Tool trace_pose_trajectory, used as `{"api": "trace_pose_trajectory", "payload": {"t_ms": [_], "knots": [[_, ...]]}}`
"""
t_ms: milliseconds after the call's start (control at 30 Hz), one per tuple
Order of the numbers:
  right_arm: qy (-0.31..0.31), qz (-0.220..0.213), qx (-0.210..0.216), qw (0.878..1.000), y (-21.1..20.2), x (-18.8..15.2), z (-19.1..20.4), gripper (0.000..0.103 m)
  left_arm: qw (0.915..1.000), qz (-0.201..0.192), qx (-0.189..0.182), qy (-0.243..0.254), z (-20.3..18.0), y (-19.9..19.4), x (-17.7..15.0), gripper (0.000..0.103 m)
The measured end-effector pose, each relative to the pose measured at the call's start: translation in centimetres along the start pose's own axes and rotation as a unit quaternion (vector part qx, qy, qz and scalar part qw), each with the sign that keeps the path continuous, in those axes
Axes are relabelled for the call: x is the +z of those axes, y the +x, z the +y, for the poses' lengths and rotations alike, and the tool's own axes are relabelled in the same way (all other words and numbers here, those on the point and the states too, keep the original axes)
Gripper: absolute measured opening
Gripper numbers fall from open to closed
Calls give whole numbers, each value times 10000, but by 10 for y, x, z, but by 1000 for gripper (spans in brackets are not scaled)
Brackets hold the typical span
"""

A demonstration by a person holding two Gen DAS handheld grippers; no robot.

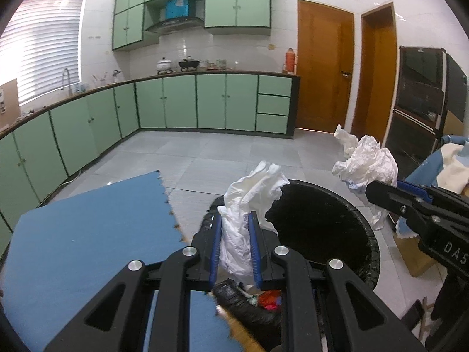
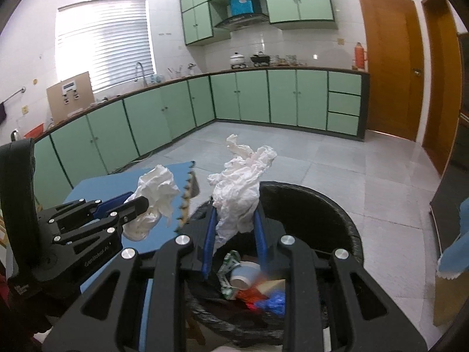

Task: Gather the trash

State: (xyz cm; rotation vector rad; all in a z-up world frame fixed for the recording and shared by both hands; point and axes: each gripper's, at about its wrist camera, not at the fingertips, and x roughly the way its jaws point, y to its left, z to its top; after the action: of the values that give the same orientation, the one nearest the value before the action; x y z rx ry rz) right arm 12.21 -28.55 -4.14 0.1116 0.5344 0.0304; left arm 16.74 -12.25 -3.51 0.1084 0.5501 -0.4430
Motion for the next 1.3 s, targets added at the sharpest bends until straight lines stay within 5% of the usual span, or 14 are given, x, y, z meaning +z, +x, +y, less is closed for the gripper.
{"api": "trace_pose_trajectory", "payload": {"t_ms": [900, 1133, 1300], "knots": [[322, 940, -426, 9941, 108, -56, -71, 24, 9964, 771, -200, 289, -42, 137, -20, 18], [416, 1163, -533, 9909, 125, -66, -79, 44, 9940, 1024, -255, 288, -42, 162, -26, 34], [443, 985, -701, 9917, 111, -64, -80, 79, 9954, 899, -246, 238, -33, 154, -22, 56]]}}
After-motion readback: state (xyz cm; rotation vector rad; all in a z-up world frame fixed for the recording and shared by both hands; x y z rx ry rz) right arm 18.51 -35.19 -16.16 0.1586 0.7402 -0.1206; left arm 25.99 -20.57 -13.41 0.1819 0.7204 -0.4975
